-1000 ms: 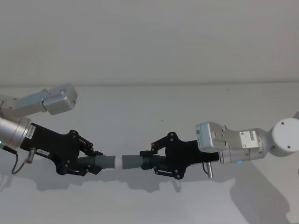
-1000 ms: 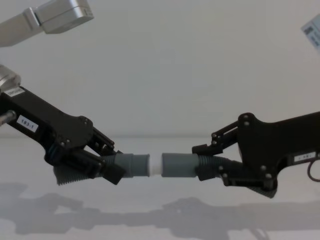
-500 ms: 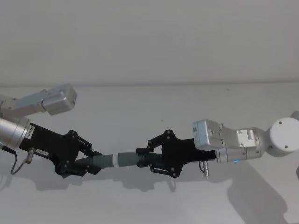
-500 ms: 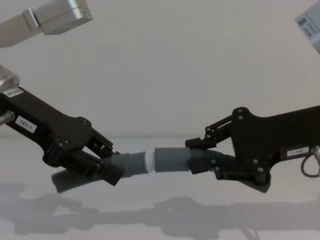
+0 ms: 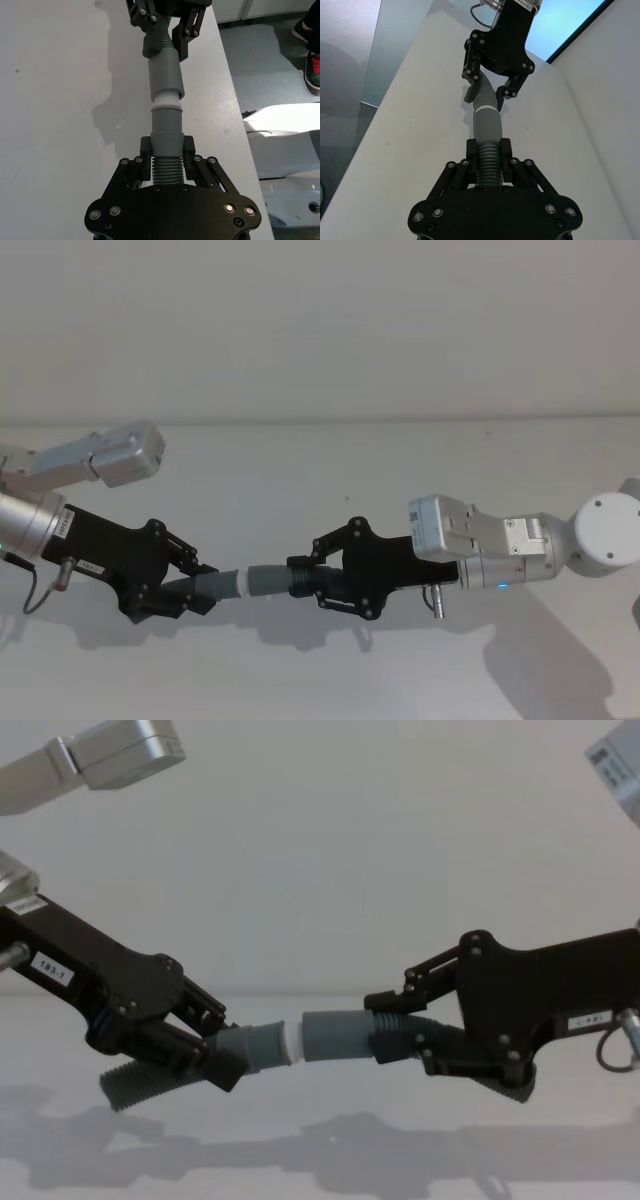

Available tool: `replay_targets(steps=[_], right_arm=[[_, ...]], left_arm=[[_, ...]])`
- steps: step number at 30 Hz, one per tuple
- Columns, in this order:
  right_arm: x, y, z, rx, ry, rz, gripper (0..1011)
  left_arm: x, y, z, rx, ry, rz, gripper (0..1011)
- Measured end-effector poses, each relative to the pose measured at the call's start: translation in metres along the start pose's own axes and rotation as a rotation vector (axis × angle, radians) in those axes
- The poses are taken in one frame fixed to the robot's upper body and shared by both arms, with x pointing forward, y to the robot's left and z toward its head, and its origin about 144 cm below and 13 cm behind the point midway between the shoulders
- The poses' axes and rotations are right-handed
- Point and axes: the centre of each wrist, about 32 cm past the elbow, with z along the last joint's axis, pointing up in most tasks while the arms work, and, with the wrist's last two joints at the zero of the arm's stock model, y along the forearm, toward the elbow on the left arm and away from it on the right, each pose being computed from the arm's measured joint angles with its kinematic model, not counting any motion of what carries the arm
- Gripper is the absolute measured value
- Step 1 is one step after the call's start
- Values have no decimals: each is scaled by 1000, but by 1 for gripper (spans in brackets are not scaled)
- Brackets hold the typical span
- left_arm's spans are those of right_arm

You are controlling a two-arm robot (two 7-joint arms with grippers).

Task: Use both hands to pick up one end of the pipe from the table, align the ends, and insert them.

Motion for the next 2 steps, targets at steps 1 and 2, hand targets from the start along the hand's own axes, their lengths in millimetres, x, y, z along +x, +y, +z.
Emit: replay_targets(steps=[1, 2], right_arm=[[0, 0, 0, 0, 0, 0, 244], [0, 0, 0, 1, 0, 0, 244]], left_arm=[[0, 0, 0, 0, 0, 0, 329], [0, 0, 0, 0, 0, 0, 329]])
